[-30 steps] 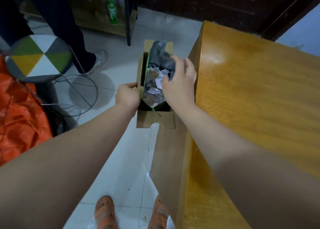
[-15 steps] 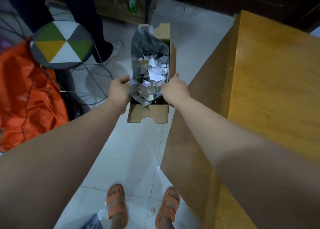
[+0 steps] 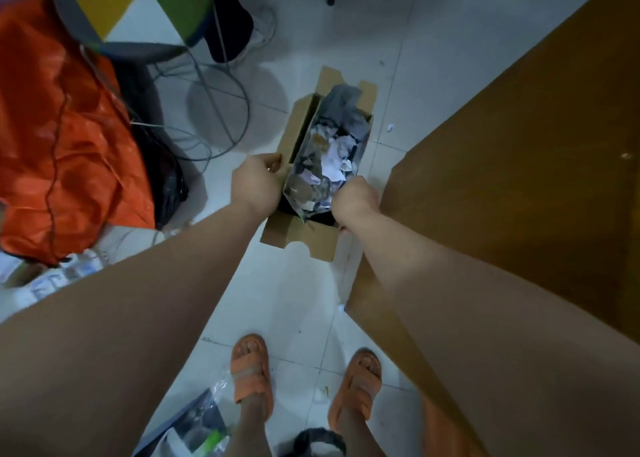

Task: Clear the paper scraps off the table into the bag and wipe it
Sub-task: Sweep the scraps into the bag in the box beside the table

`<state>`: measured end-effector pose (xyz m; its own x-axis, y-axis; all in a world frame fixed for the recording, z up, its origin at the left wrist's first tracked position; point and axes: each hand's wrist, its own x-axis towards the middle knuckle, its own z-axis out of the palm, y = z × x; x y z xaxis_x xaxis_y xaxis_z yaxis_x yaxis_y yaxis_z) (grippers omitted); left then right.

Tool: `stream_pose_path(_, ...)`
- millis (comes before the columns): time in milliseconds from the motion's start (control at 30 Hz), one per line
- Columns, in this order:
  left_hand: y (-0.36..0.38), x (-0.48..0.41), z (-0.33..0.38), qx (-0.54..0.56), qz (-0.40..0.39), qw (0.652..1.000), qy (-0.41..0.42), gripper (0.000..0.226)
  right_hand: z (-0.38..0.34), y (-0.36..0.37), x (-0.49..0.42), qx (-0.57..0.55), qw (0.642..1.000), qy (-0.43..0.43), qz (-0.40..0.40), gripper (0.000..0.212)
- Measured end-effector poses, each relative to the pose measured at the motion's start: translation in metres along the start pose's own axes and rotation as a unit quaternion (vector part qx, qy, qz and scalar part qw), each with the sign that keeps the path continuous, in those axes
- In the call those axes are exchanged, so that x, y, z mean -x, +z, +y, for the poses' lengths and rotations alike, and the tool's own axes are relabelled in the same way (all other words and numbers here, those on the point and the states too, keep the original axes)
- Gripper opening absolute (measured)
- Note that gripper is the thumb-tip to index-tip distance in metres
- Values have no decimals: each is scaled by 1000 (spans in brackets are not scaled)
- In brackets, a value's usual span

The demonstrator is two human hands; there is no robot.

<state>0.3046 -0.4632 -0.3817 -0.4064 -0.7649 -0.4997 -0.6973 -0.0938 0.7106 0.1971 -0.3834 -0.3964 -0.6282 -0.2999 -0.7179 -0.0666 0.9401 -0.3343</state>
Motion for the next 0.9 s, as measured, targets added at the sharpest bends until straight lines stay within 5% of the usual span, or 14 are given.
stream_pose_path(200, 51, -31, -78, -153, -76, 985, 32, 20, 54, 61, -61, 56, 996, 49, 45, 33)
stream_pose_path(633, 162, -48, -233, -4, -187, 982, -38, 54, 182, 157, -152, 170, 982, 46, 60, 40)
stream_pose_path(733, 181, -54, -252, -11, -173, 984, -39, 78, 201, 162, -165, 188, 979, 41, 73, 41)
stream_pose_path(900, 207, -63, -244, -101, -193, 975, -33, 52, 214, 164, -188, 157, 984, 50, 69, 38)
